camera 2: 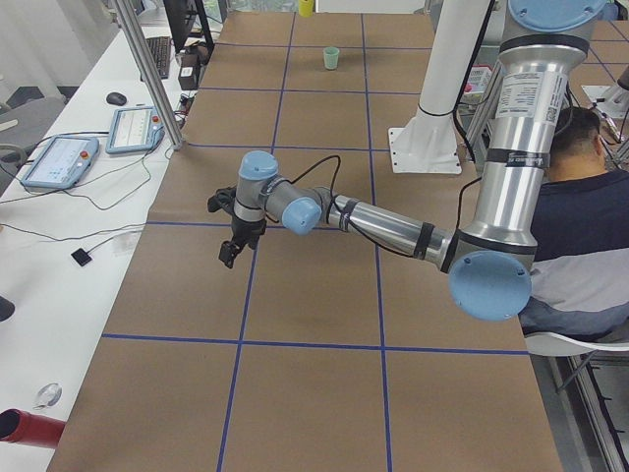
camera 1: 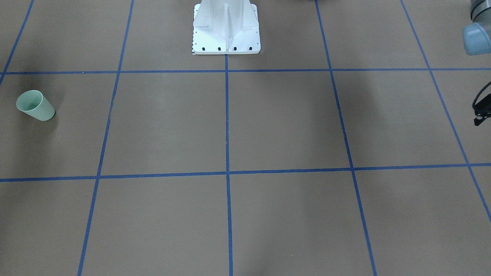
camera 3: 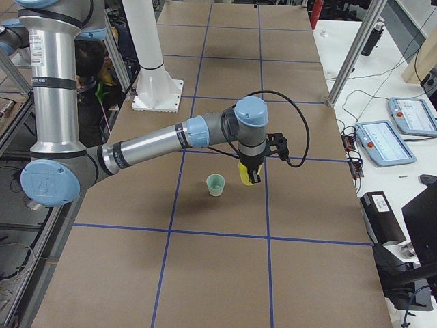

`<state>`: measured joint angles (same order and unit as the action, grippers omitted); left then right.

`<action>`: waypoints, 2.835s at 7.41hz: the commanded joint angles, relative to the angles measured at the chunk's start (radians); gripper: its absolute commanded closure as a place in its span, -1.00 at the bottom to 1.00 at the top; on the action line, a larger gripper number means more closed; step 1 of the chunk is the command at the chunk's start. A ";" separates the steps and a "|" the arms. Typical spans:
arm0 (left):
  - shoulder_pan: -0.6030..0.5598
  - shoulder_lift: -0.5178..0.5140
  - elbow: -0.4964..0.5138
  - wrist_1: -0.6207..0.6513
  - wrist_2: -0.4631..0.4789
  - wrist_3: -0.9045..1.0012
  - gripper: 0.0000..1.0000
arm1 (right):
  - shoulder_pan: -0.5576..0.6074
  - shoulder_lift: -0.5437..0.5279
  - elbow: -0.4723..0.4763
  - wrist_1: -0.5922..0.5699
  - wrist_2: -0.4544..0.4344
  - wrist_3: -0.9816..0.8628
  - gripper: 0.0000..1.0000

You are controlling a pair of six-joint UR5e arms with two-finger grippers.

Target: Transfer and stack yellow cup on green cup

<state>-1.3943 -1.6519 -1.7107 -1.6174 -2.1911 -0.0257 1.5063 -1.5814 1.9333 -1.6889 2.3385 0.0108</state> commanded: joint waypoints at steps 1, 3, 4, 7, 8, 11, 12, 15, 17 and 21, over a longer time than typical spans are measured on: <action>-0.101 0.069 -0.018 0.059 -0.050 0.126 -1.00 | -0.001 0.009 0.006 0.002 0.015 0.005 1.00; -0.232 0.155 -0.027 0.079 -0.169 0.130 -1.00 | -0.017 0.012 0.027 0.003 0.062 0.080 1.00; -0.251 0.226 -0.062 0.073 -0.226 0.130 -1.00 | -0.058 -0.006 0.055 0.006 0.067 0.183 1.00; -0.259 0.302 -0.147 0.068 -0.236 0.124 -1.00 | -0.191 -0.223 0.059 0.415 0.091 0.475 1.00; -0.259 0.302 -0.147 0.068 -0.237 0.124 -1.00 | -0.249 -0.286 0.047 0.598 0.079 0.608 1.00; -0.259 0.302 -0.147 0.067 -0.237 0.124 -1.00 | -0.268 -0.324 0.009 0.635 0.035 0.618 1.00; -0.259 0.302 -0.147 0.067 -0.236 0.124 -1.00 | -0.279 -0.324 -0.006 0.635 0.022 0.618 1.00; -0.259 0.304 -0.149 0.067 -0.236 0.125 -1.00 | -0.313 -0.313 -0.025 0.635 -0.002 0.626 1.00; -0.261 0.304 -0.150 0.067 -0.236 0.125 -1.00 | -0.321 -0.313 -0.025 0.635 -0.001 0.626 1.00; -0.261 0.305 -0.156 0.067 -0.236 0.122 -1.00 | -0.334 -0.304 -0.025 0.637 0.008 0.629 0.54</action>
<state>-1.6551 -1.3480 -1.8662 -1.5509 -2.4267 0.0972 1.1774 -1.8908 1.9083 -1.0525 2.3410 0.6379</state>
